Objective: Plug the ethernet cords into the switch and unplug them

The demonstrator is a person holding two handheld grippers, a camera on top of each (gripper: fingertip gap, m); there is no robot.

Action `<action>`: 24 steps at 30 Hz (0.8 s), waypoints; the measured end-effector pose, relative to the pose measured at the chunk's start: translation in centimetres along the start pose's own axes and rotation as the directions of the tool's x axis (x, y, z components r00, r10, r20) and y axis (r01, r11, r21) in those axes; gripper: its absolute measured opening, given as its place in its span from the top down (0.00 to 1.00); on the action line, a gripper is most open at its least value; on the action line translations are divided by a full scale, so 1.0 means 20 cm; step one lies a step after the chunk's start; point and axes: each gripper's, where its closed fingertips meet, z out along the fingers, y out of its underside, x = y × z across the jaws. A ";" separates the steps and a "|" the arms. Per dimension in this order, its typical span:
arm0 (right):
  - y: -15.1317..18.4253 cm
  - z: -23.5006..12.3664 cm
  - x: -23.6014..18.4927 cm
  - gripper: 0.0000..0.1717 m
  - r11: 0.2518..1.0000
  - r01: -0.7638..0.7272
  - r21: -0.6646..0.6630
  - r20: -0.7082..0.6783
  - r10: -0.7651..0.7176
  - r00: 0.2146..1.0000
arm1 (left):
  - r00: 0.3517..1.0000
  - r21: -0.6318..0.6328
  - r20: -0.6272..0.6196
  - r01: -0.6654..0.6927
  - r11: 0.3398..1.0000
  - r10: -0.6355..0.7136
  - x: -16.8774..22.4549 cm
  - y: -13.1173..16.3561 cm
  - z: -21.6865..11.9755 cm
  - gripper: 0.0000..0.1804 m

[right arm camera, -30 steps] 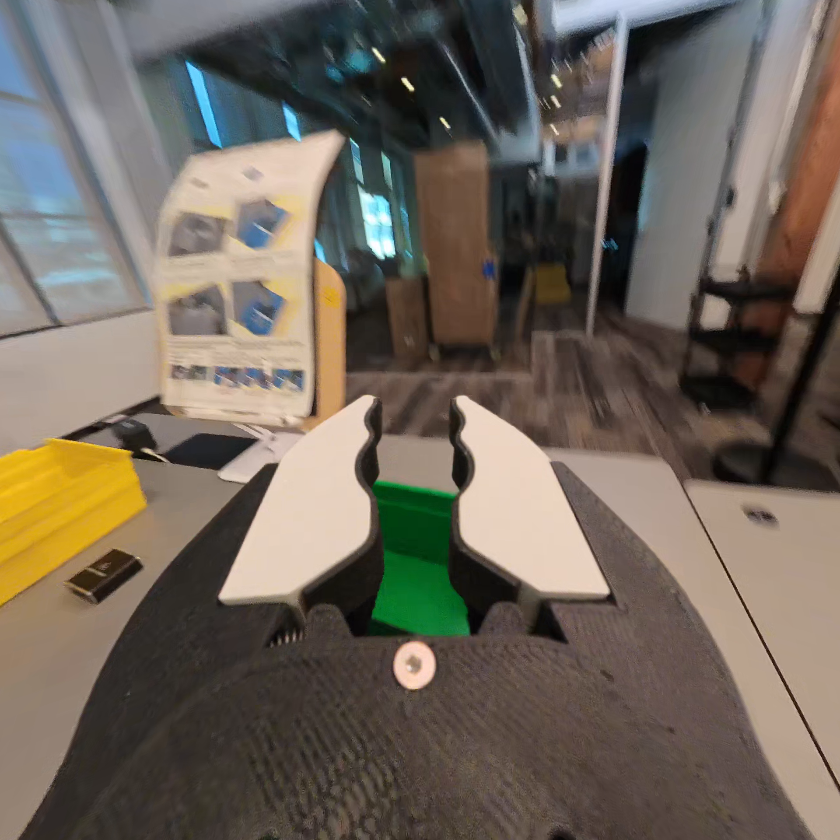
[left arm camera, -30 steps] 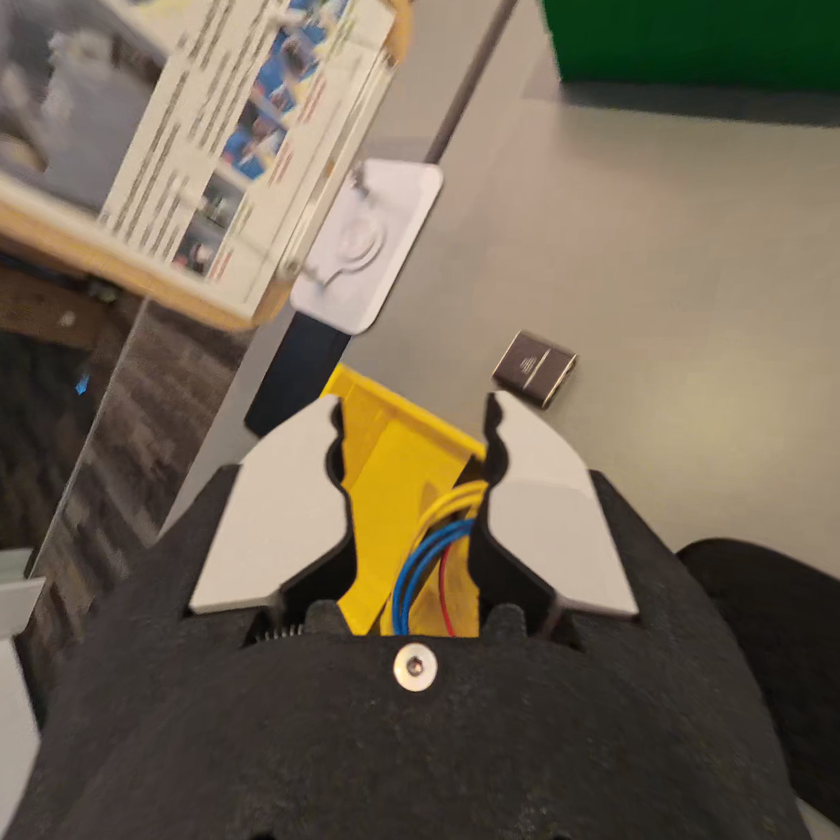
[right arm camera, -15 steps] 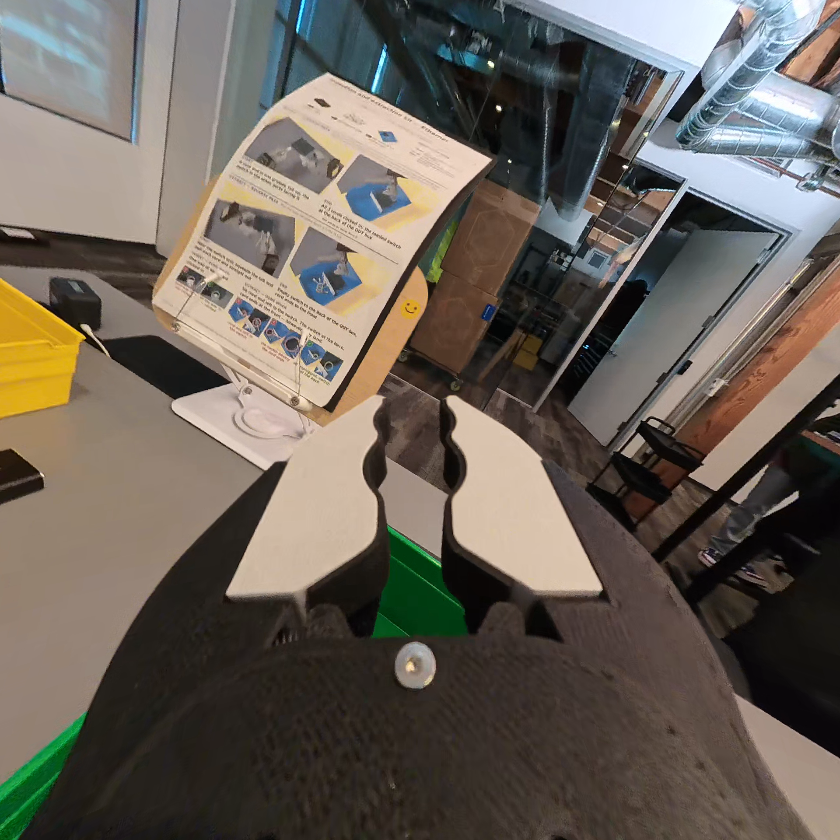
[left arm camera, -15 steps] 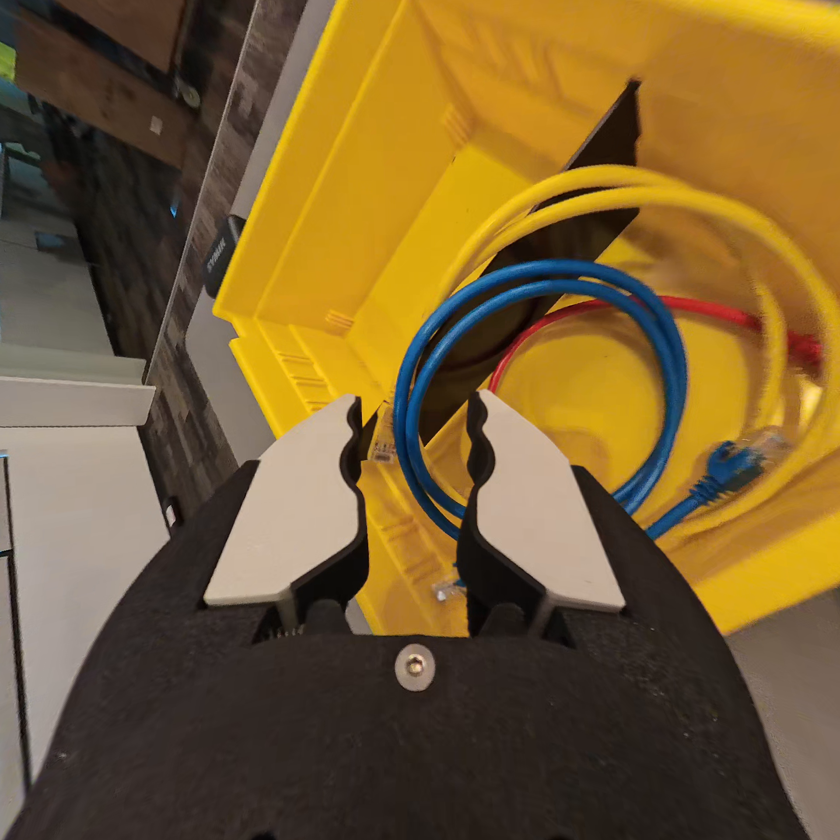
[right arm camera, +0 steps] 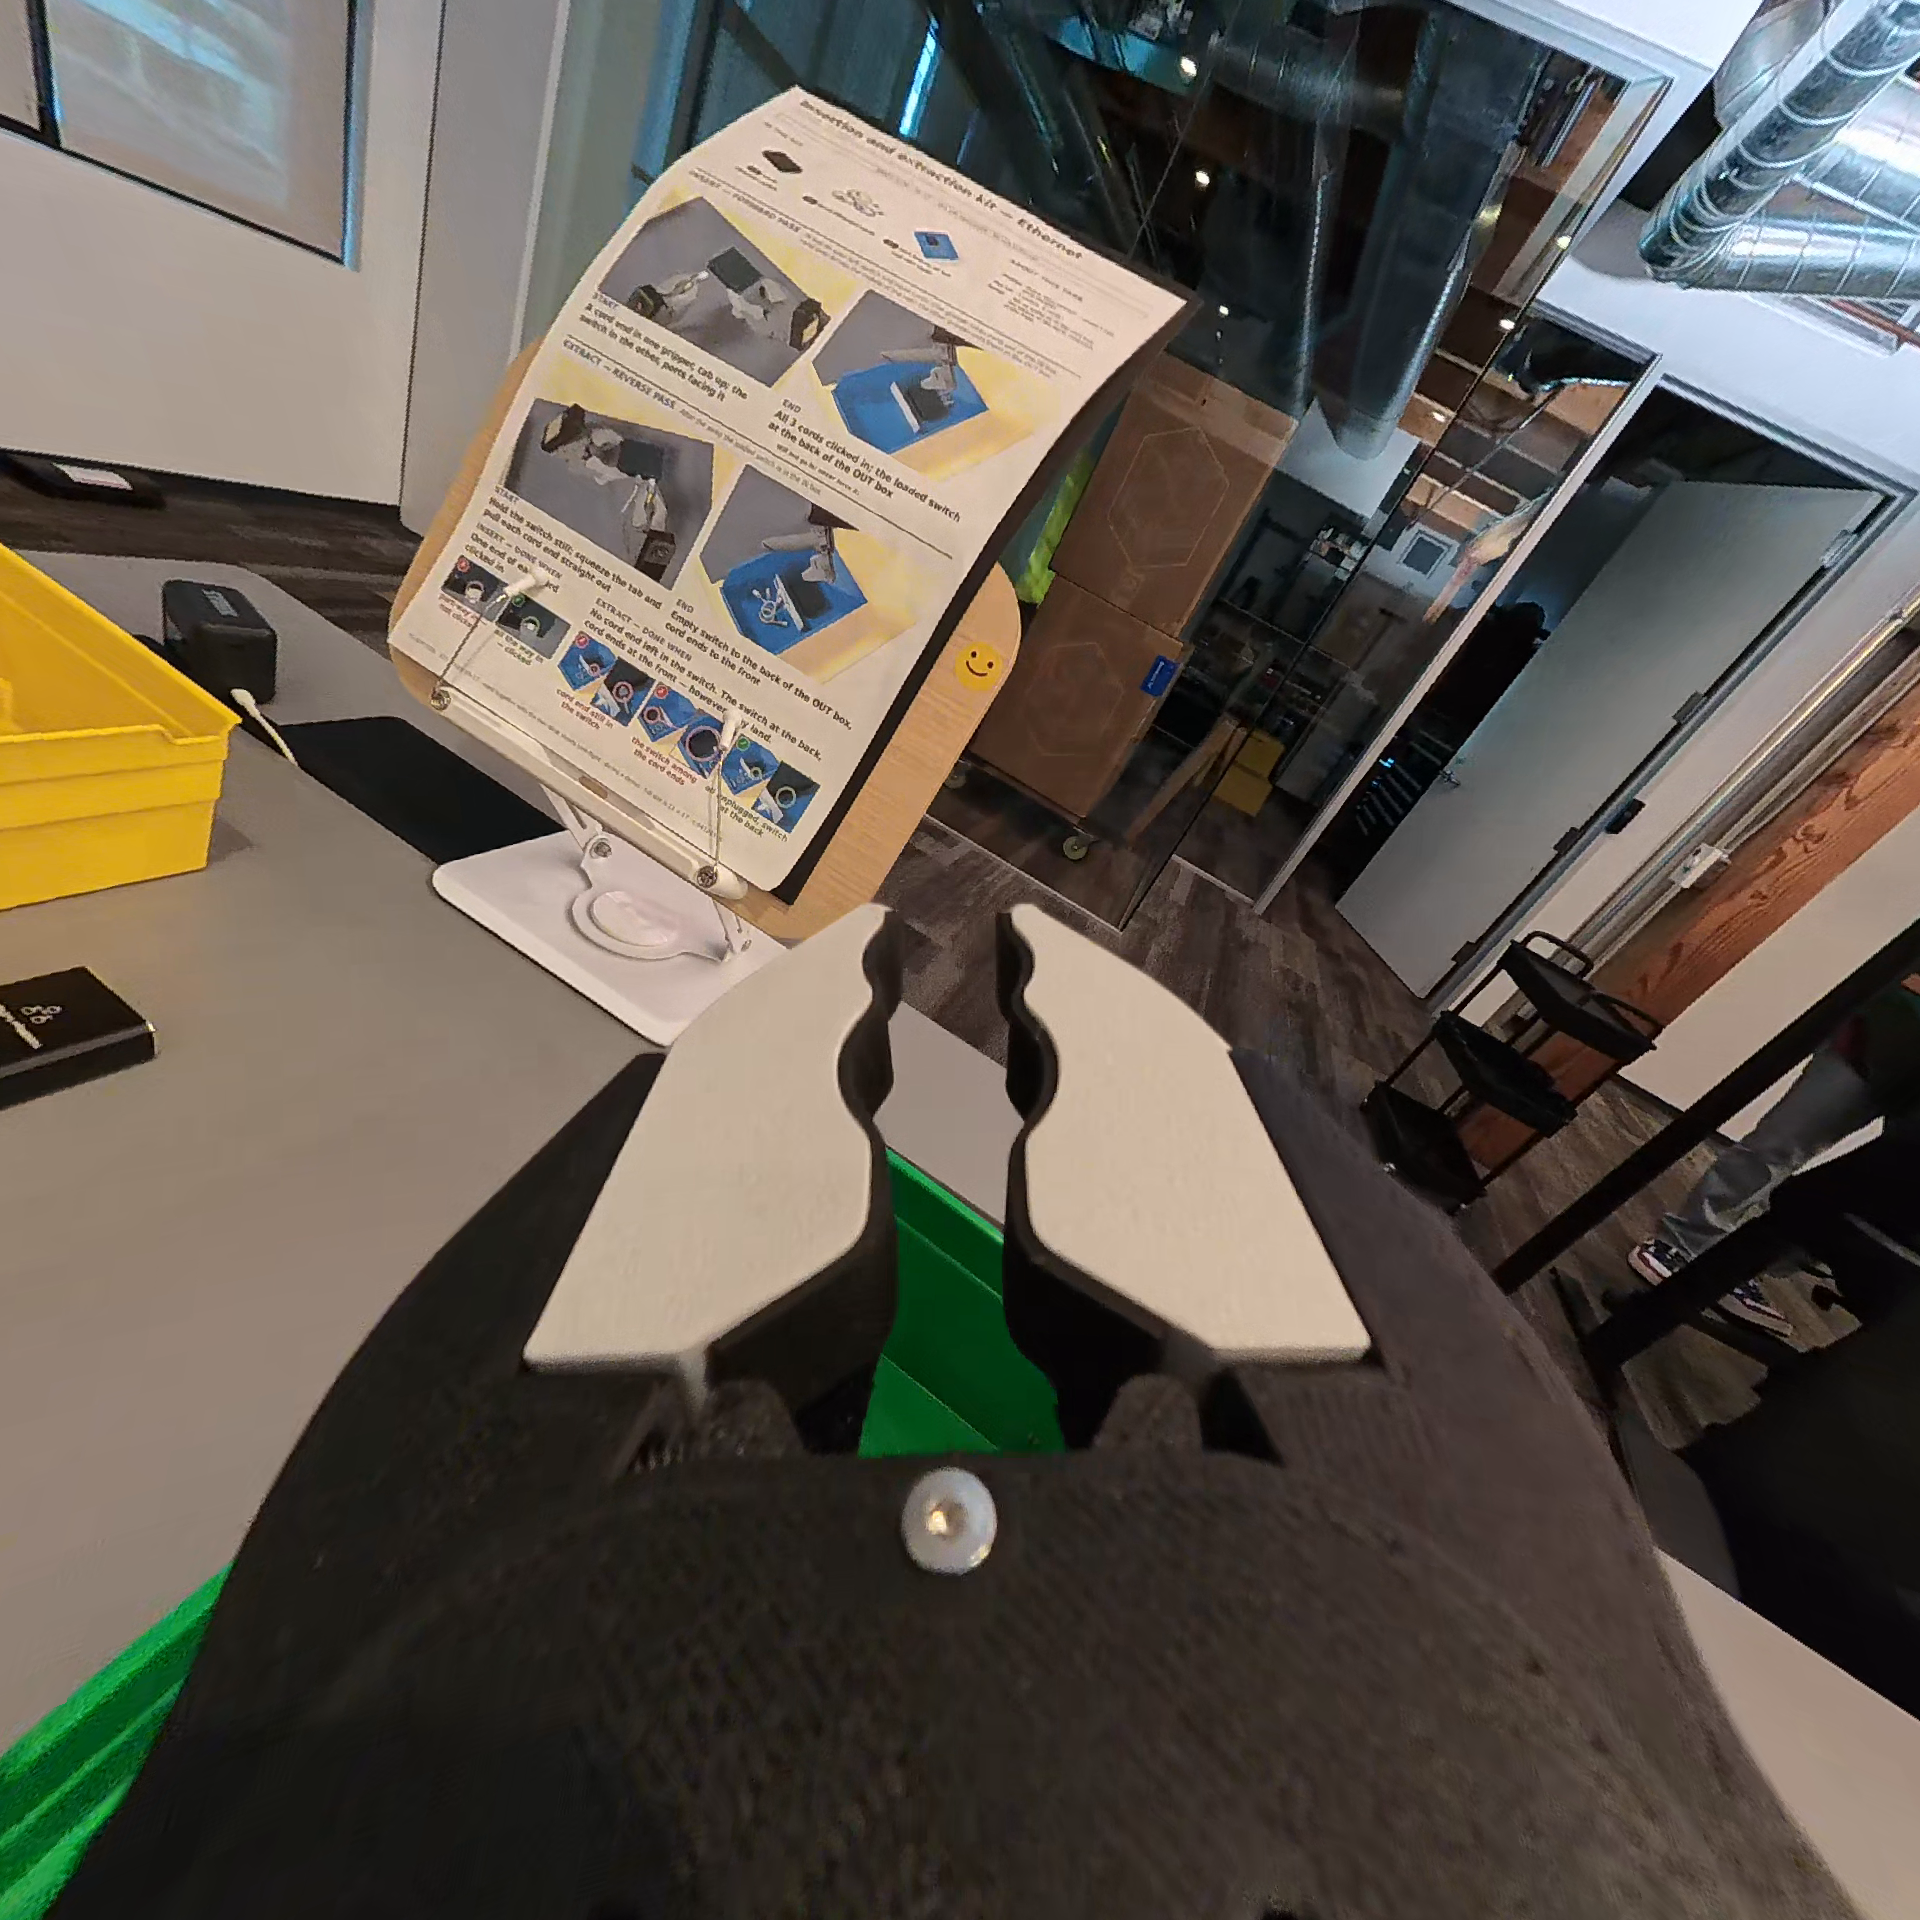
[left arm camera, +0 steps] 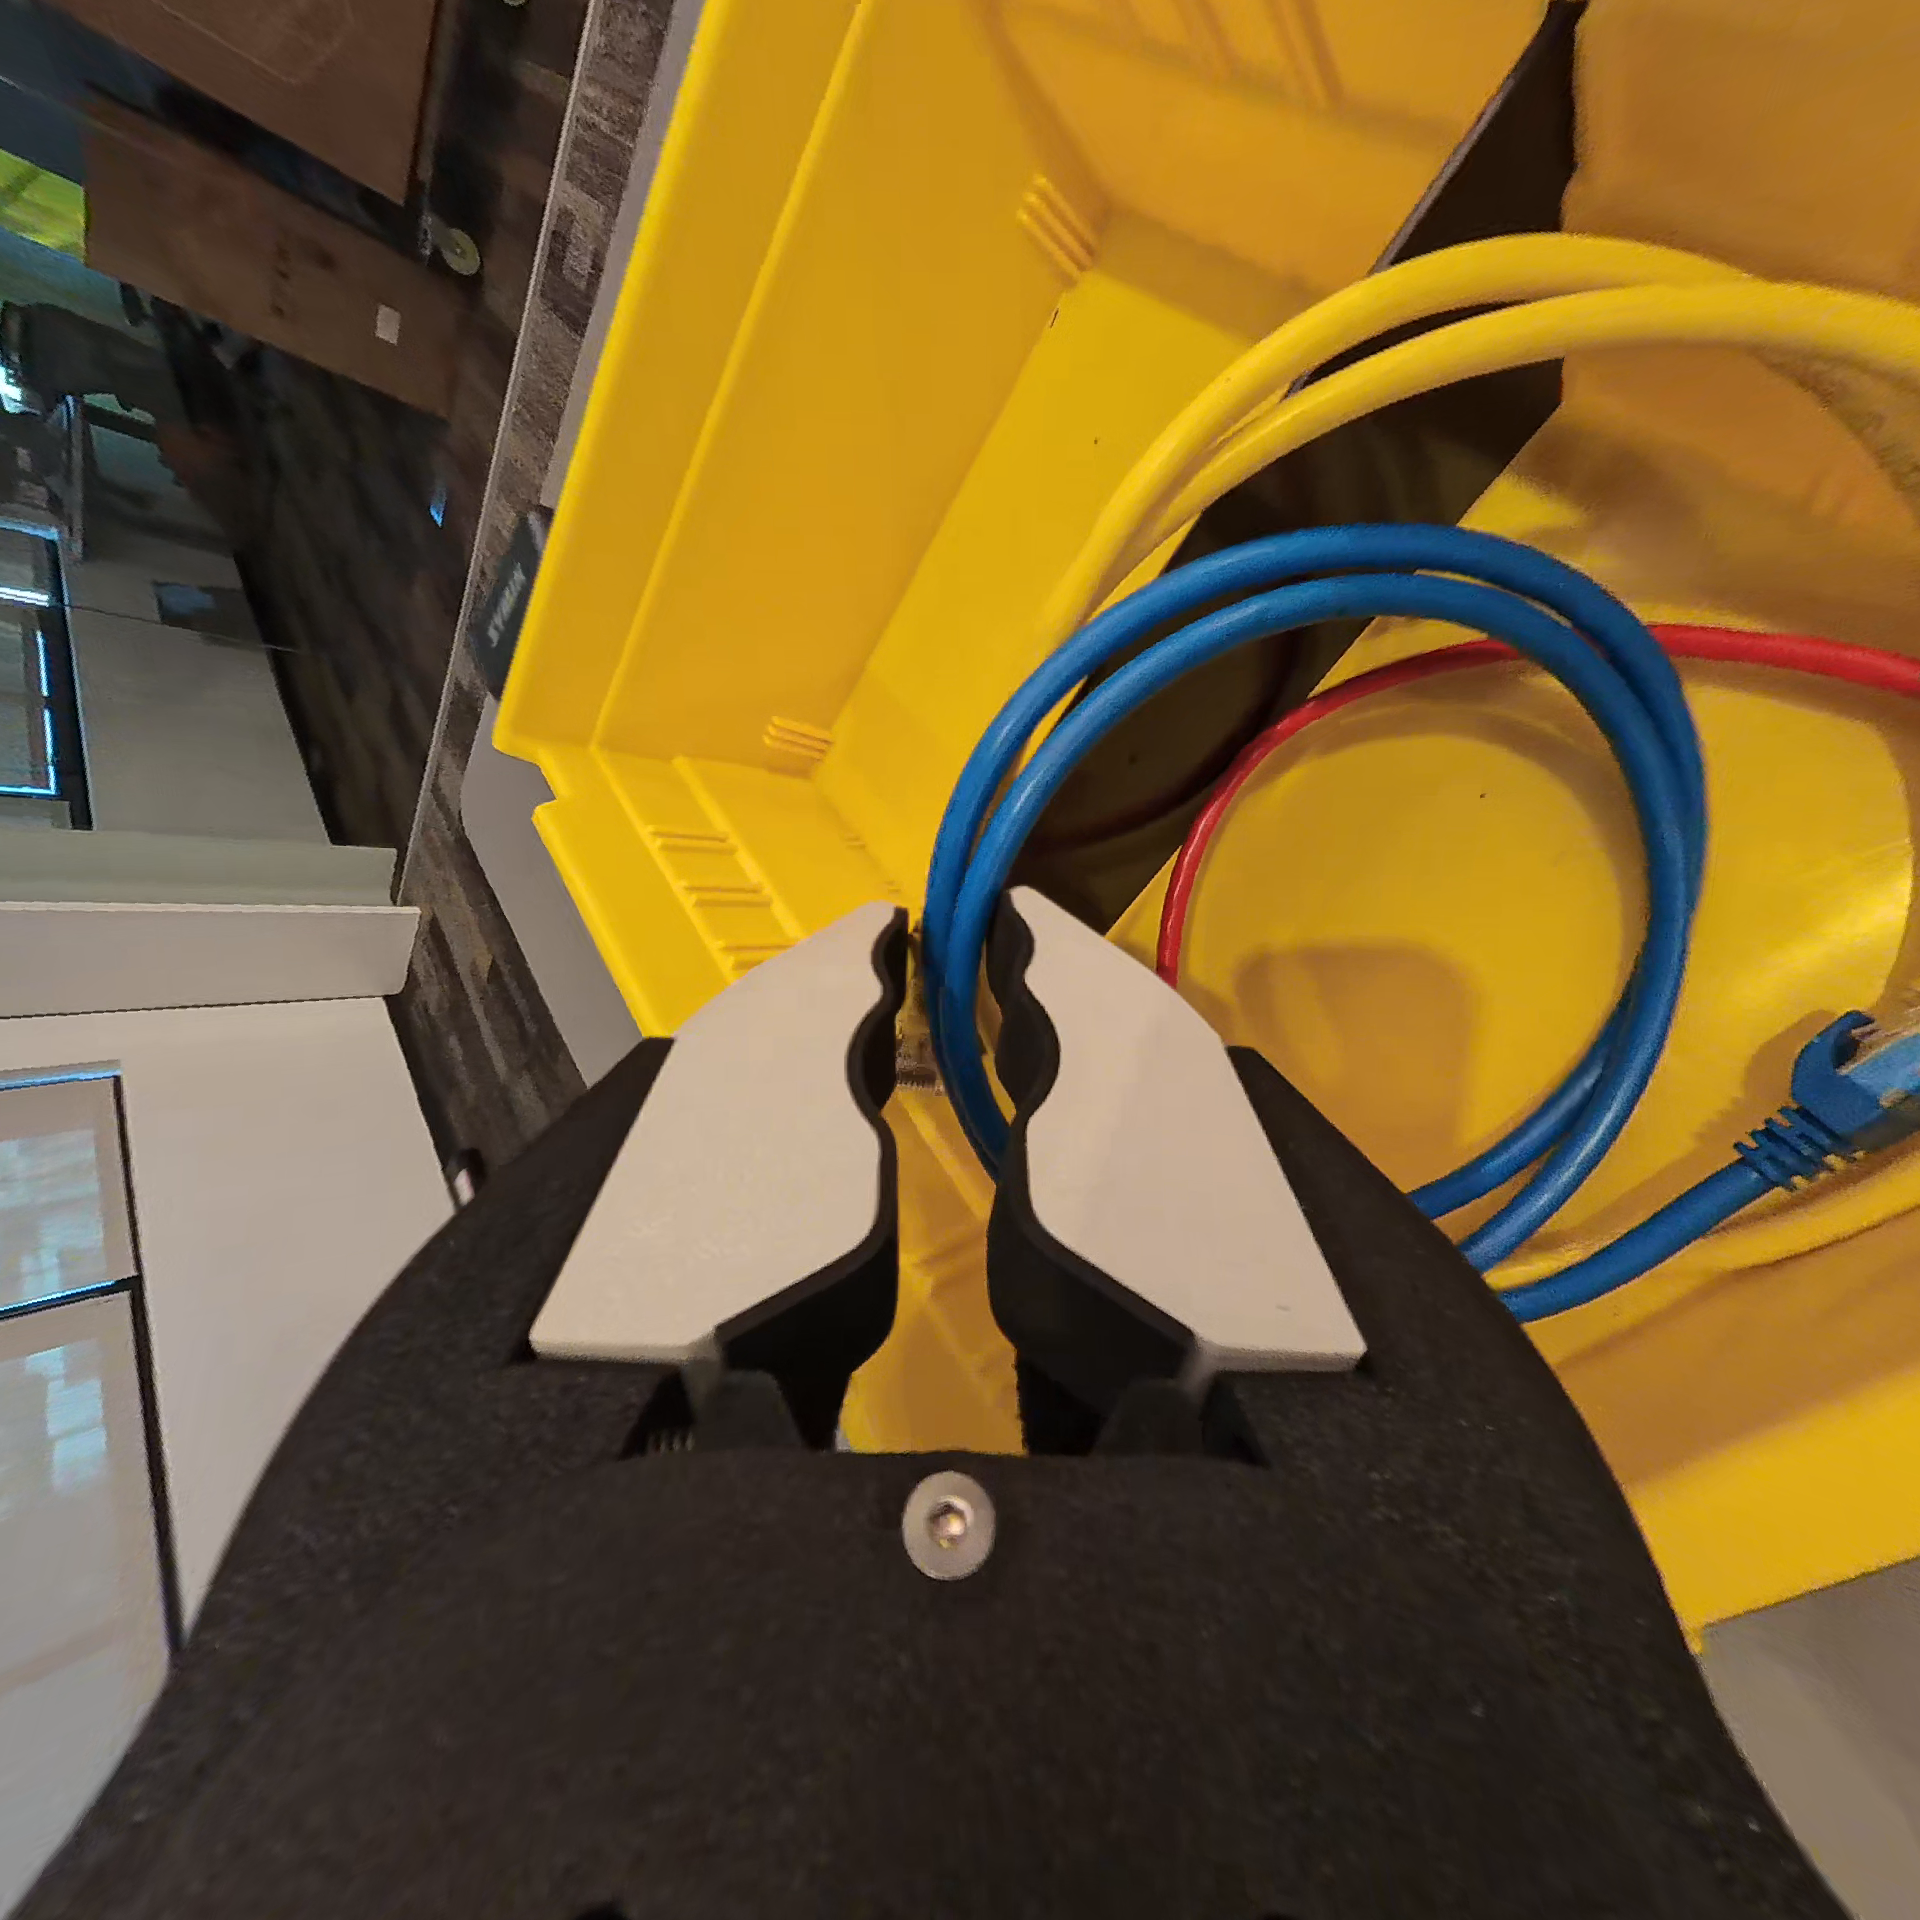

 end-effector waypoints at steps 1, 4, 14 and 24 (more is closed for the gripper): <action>0.01 -0.01 0.00 0.90 1.000 0.001 -0.004 0.001 -0.001 1.000 | 1.000 0.020 0.004 0.014 1.000 -0.014 0.00 -0.01 -0.01 0.93; 0.02 -0.02 0.02 0.90 1.000 -0.007 0.001 0.005 0.007 1.000 | 0.999 0.050 0.021 0.038 0.998 -0.039 0.01 -0.02 -0.05 0.93; 0.10 -0.11 0.15 0.90 0.996 -0.089 0.014 -0.024 0.089 0.996 | 0.991 0.089 0.125 0.033 0.995 -0.044 -0.07 -0.05 -0.24 0.93; 0.13 -0.19 0.22 0.90 0.985 -0.163 0.051 -0.026 0.165 0.986 | 0.983 0.082 0.185 -0.012 0.997 -0.003 -0.18 -0.15 -0.48 0.93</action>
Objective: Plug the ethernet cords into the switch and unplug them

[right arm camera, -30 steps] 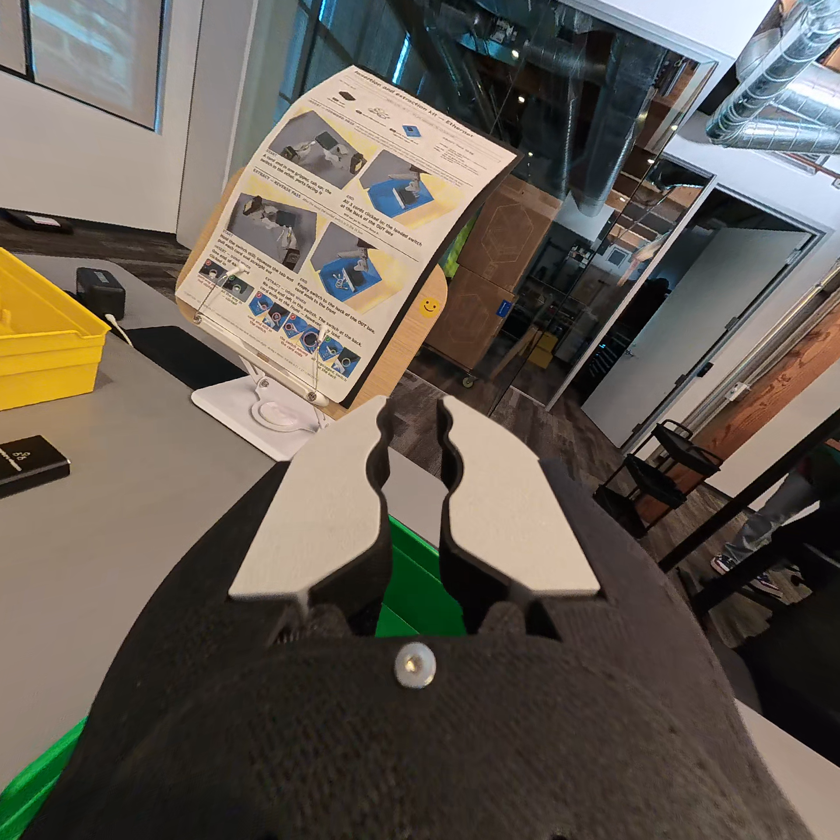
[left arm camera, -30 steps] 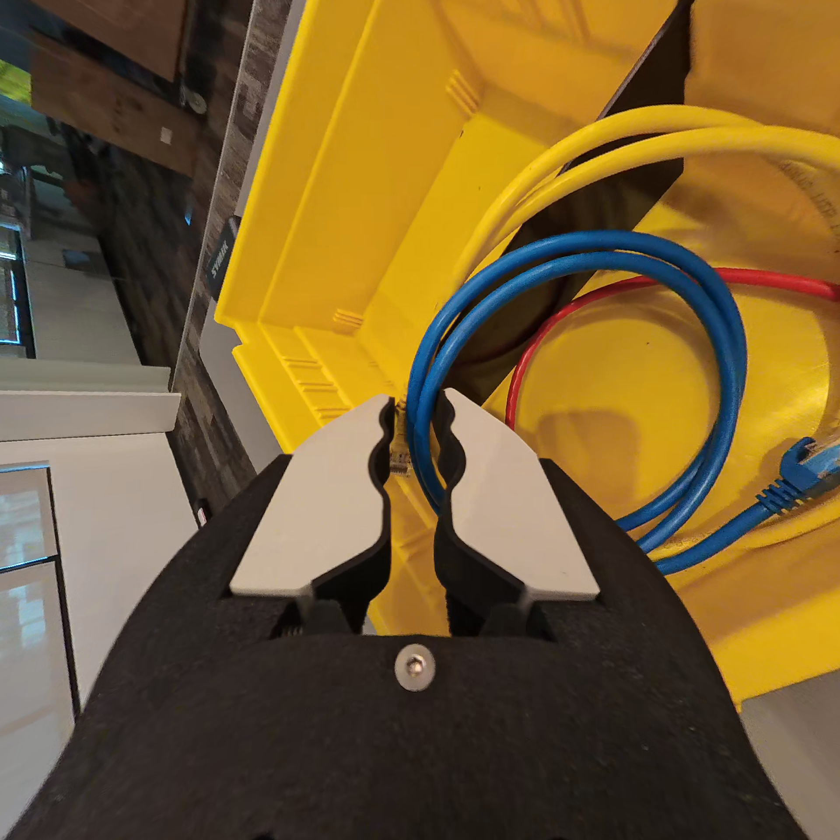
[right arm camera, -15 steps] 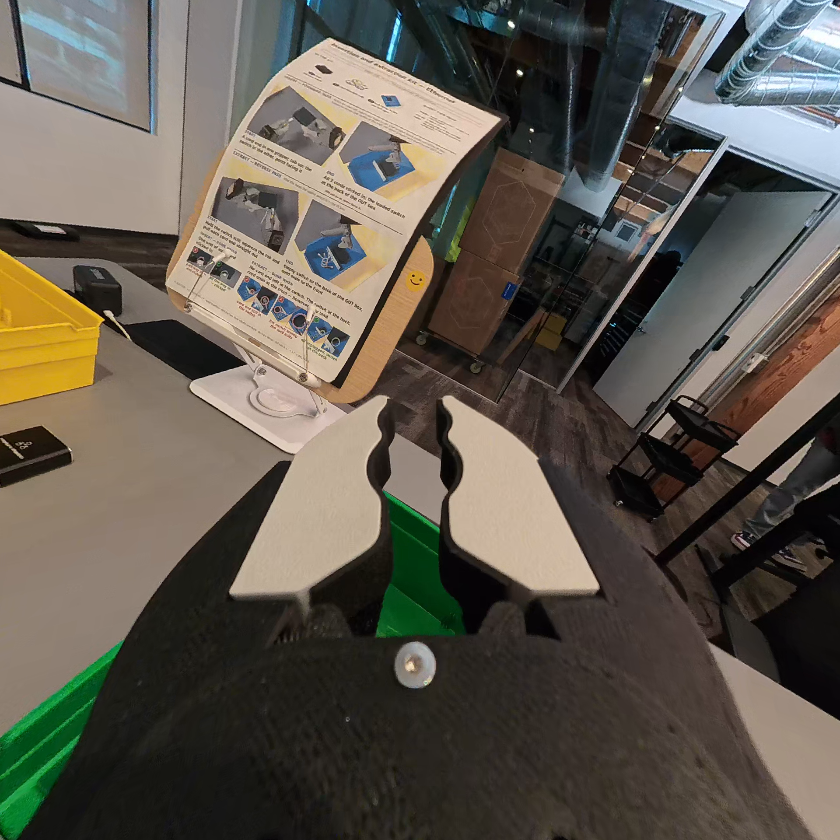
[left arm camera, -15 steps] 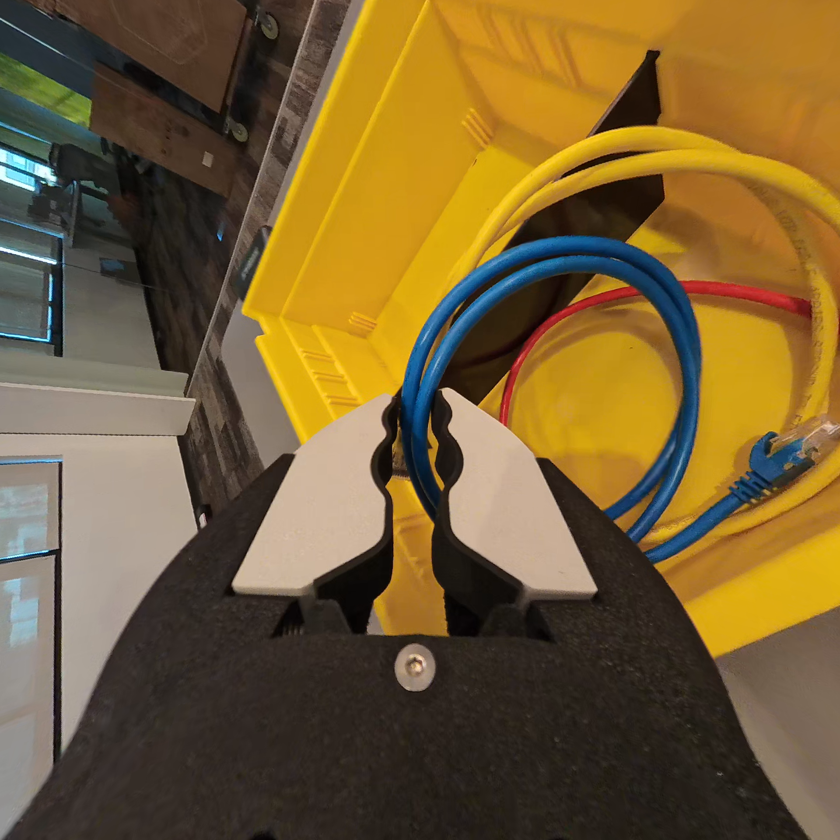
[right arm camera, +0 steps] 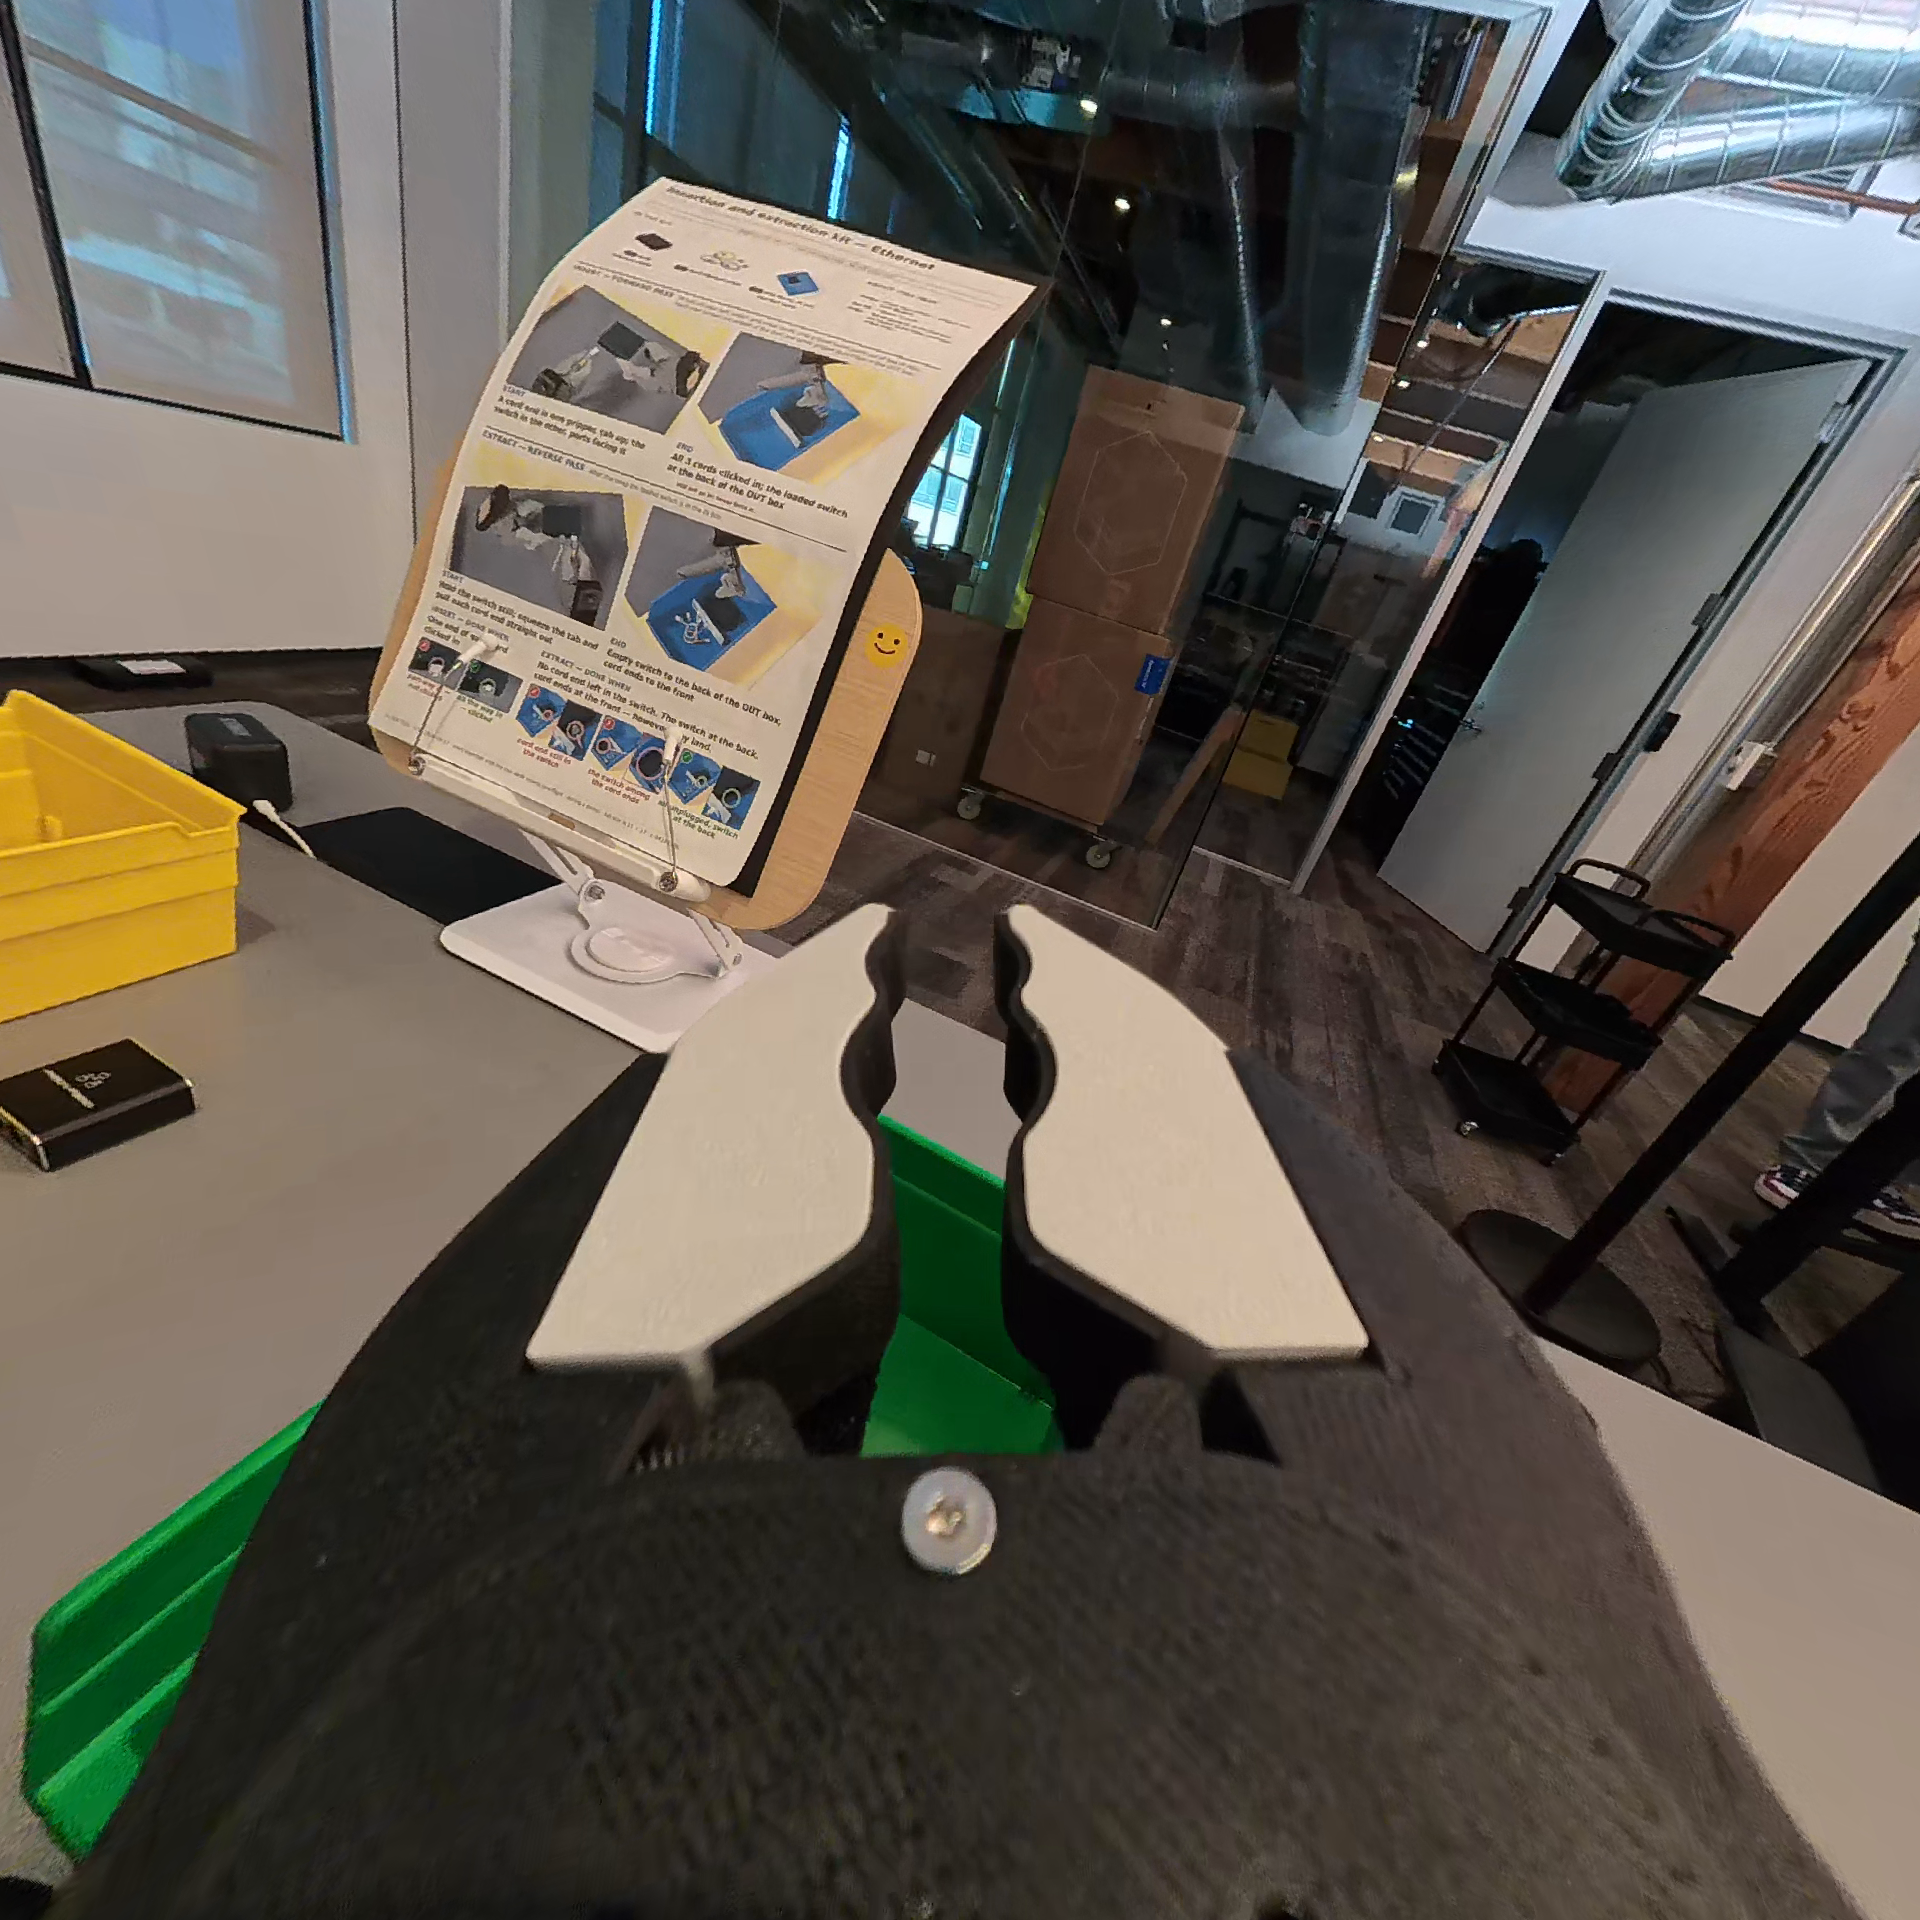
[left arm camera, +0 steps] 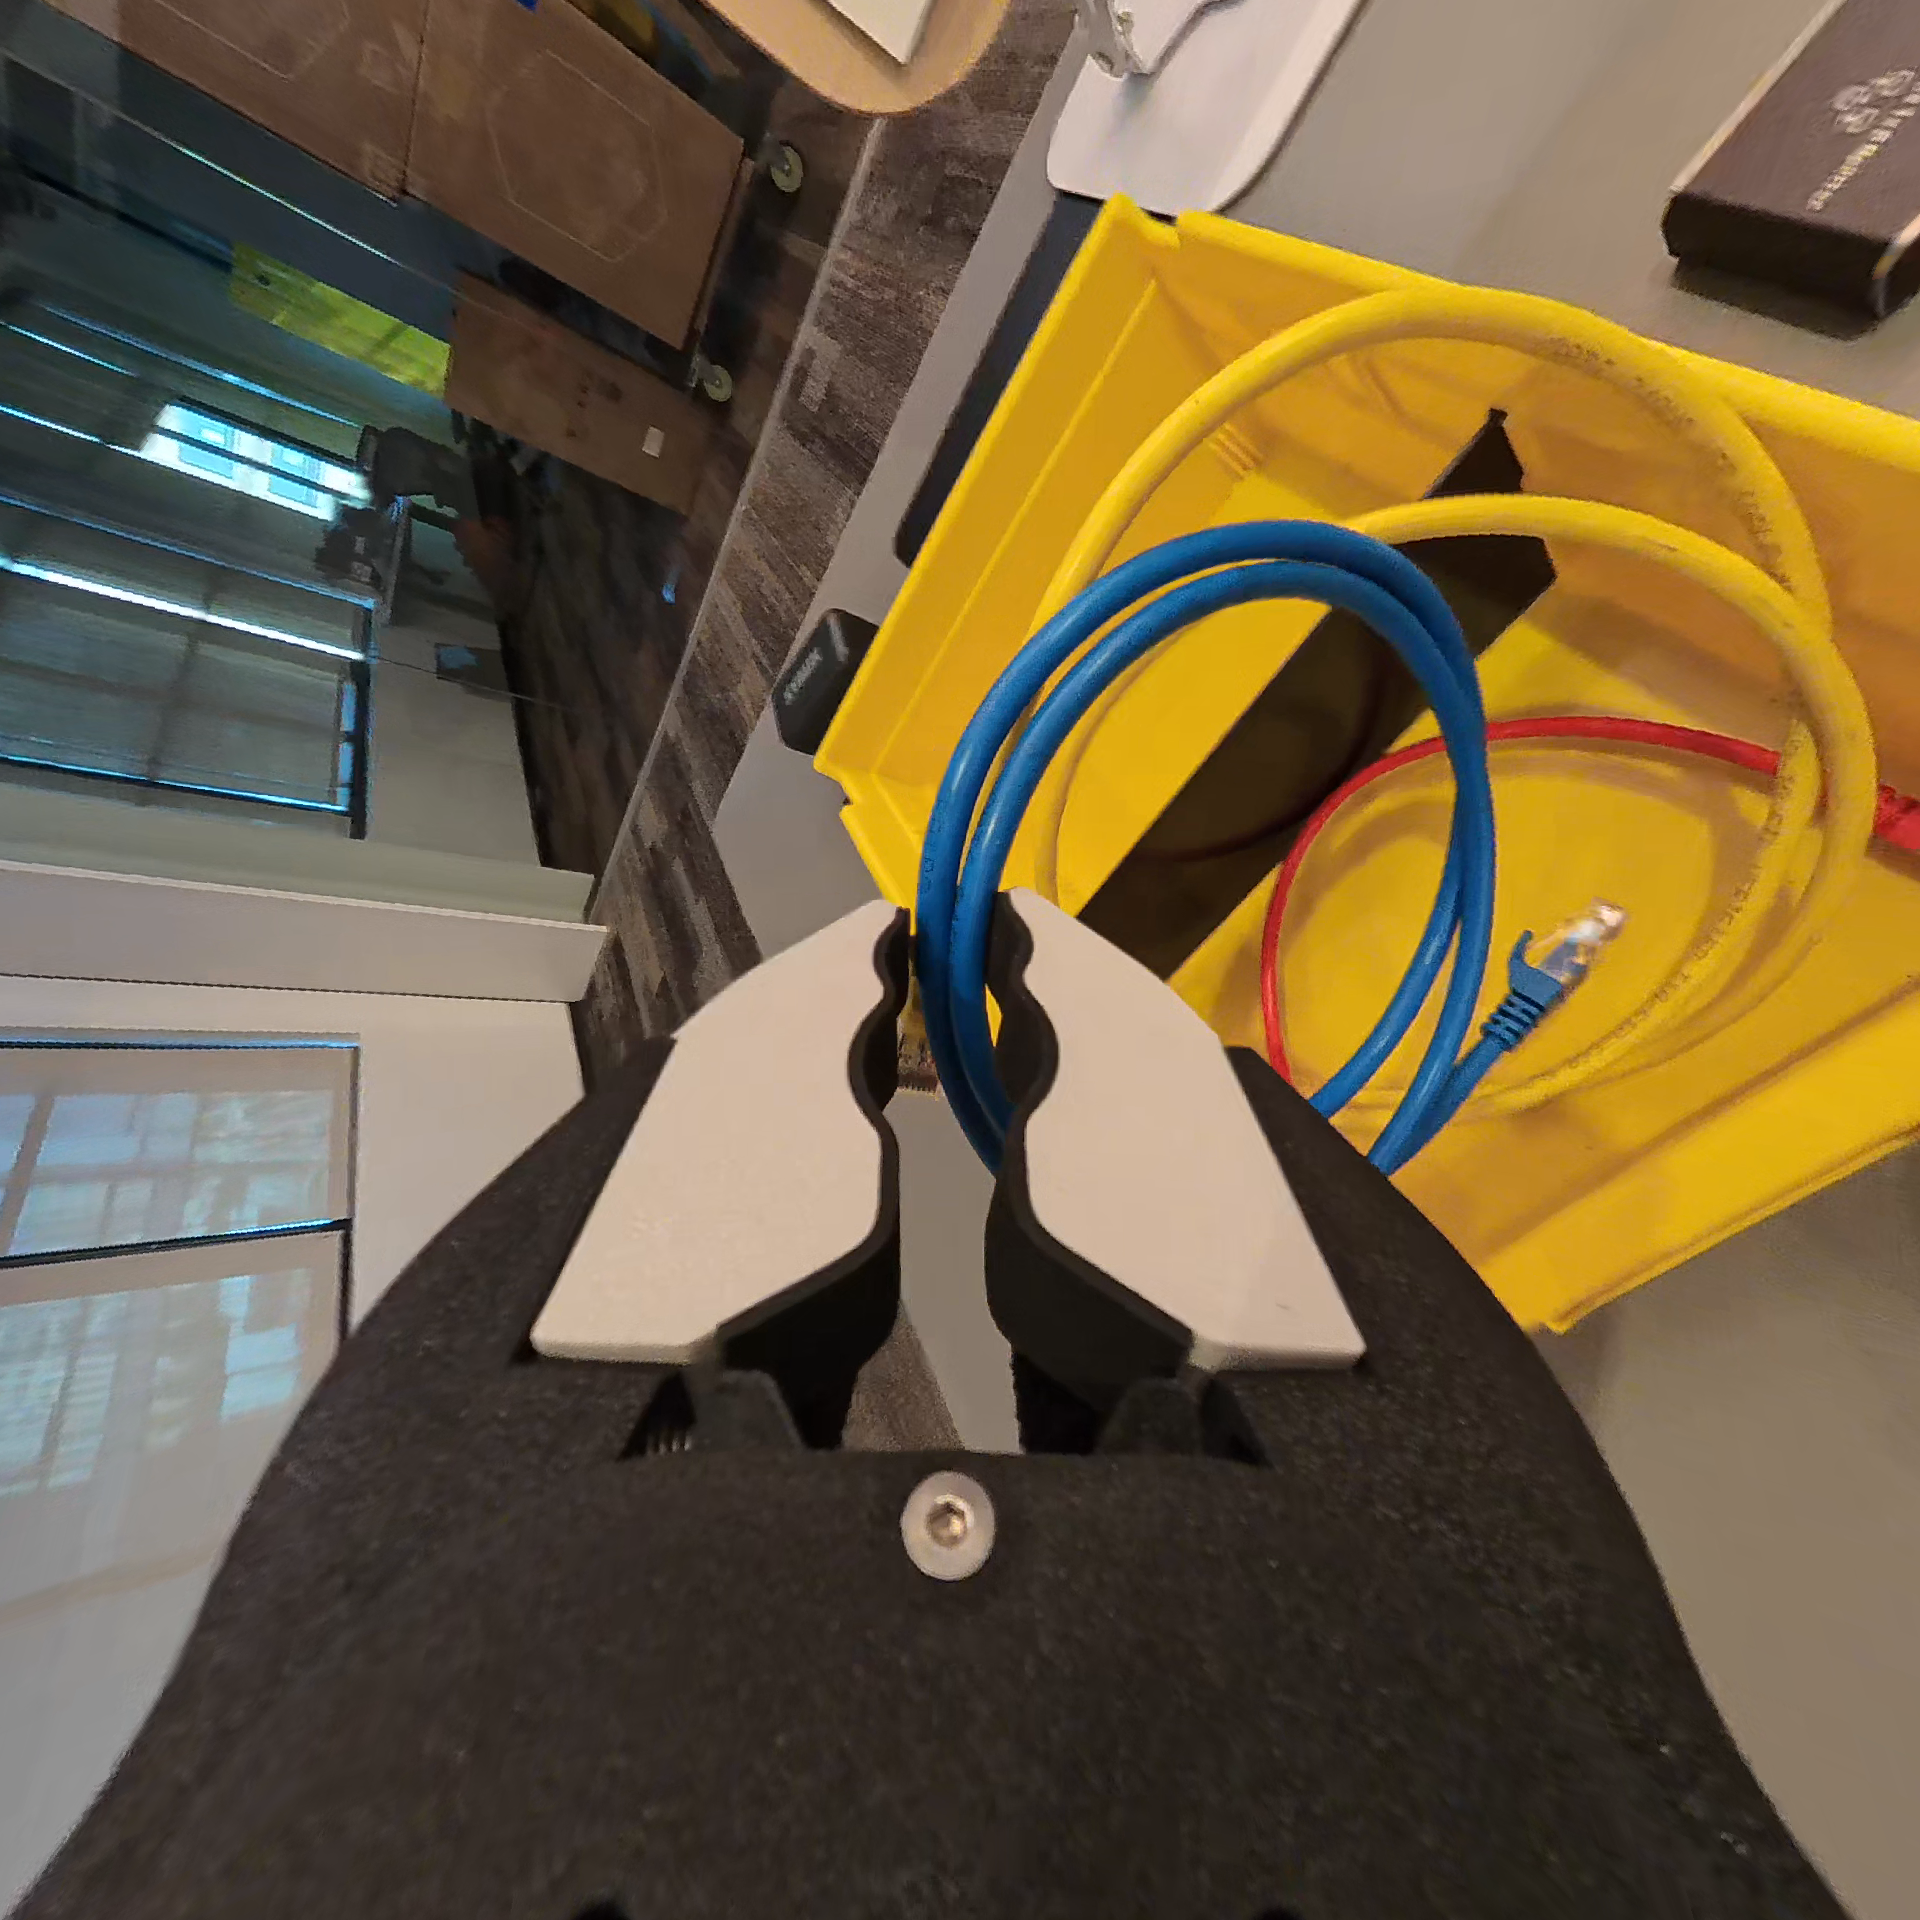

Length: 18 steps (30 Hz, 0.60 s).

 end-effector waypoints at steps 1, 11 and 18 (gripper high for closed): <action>0.00 0.00 -0.01 0.90 1.000 -0.006 -0.002 0.009 0.006 1.000 | 1.000 -0.008 -0.025 0.004 1.000 -0.004 0.01 0.01 0.00 0.93; 0.09 0.09 -0.11 0.90 0.993 0.047 -0.107 0.092 -0.037 0.995 | 0.982 -0.064 -0.161 0.088 0.994 -0.097 0.22 0.16 0.14 0.93; 0.18 0.11 -0.09 0.91 0.986 0.016 -0.166 0.104 0.001 0.995 | 0.977 -0.097 -0.112 0.173 0.980 -0.183 0.26 0.23 0.25 0.93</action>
